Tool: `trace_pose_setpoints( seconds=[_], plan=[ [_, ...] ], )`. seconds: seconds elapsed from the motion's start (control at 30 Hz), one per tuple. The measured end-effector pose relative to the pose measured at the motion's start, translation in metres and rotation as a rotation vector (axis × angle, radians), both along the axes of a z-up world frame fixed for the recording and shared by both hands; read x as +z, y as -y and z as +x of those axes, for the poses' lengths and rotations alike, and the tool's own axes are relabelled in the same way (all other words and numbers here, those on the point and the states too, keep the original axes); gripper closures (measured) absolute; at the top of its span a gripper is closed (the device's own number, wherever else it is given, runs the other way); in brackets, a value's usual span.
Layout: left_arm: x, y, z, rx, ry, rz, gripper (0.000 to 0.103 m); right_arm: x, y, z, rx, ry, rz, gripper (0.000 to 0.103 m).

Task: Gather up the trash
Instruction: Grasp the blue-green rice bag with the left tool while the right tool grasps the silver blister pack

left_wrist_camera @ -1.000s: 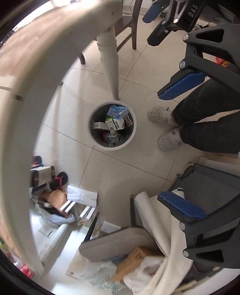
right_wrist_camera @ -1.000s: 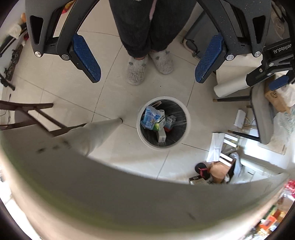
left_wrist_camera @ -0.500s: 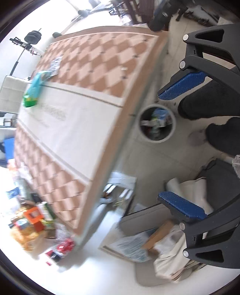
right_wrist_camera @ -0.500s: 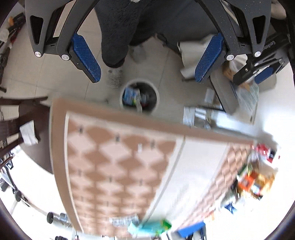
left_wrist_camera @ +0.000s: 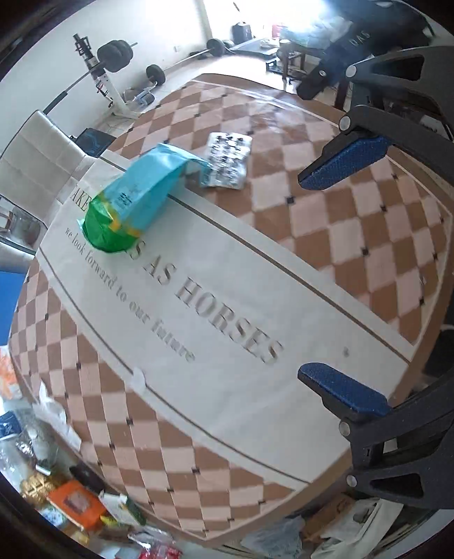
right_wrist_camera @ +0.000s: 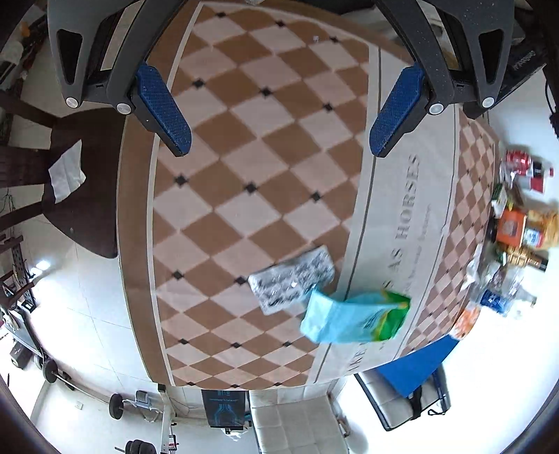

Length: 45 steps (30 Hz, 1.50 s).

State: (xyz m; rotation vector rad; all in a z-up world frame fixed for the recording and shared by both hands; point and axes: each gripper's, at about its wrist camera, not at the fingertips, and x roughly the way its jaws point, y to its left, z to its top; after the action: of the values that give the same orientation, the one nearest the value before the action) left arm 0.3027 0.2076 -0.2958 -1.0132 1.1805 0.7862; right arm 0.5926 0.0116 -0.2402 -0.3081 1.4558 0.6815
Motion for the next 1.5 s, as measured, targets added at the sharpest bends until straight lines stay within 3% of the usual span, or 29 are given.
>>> trace_pose_setpoints(
  seconds=[0.23,0.37,0.47,0.6,0.73,0.83,0.93,1.1,1.27,1.4,1.5],
  plan=[
    [-0.053,-0.094,0.121,0.199,0.032,-0.213,0.002,-0.064,-0.056,0.119,-0.115,-0.006,-0.076,0.000],
    [-0.075,-0.134,0.159,0.308,-0.009,-0.254,0.002,-0.090,-0.073,0.162,-0.172,-0.012,-0.105,0.000],
    [-0.092,-0.152,0.180,0.322,-0.098,-0.255,0.002,-0.103,-0.082,0.180,-0.197,-0.017,-0.119,0.000],
    [-0.109,-0.154,0.198,0.237,-0.194,-0.217,0.002,-0.119,-0.087,0.194,-0.219,-0.051,-0.131,0.000],
    [-0.104,-0.133,0.210,-0.068,-0.282,-0.065,0.001,-0.123,-0.091,0.194,-0.176,-0.058,-0.130,0.000],
    [-0.104,-0.111,0.199,-0.257,-0.351,0.030,0.002,-0.123,-0.095,0.187,-0.123,-0.096,-0.107,0.000],
    [-0.106,-0.095,0.171,-0.325,-0.377,0.034,0.002,-0.127,-0.099,0.171,-0.067,-0.171,-0.073,0.000],
    [-0.110,-0.080,0.119,-0.286,-0.356,0.010,0.002,-0.136,-0.106,0.133,0.007,-0.233,-0.078,0.000],
    [-0.114,-0.078,0.077,-0.171,-0.278,-0.042,0.002,-0.147,-0.108,0.092,-0.045,-0.272,-0.114,0.000],
    [-0.113,-0.071,0.045,-0.134,-0.272,-0.038,0.004,-0.152,-0.117,0.061,-0.105,-0.242,-0.179,0.000],
    [-0.112,-0.061,0.023,-0.137,-0.285,-0.025,0.004,-0.154,-0.129,0.045,-0.154,-0.152,-0.247,0.000]
  ],
)
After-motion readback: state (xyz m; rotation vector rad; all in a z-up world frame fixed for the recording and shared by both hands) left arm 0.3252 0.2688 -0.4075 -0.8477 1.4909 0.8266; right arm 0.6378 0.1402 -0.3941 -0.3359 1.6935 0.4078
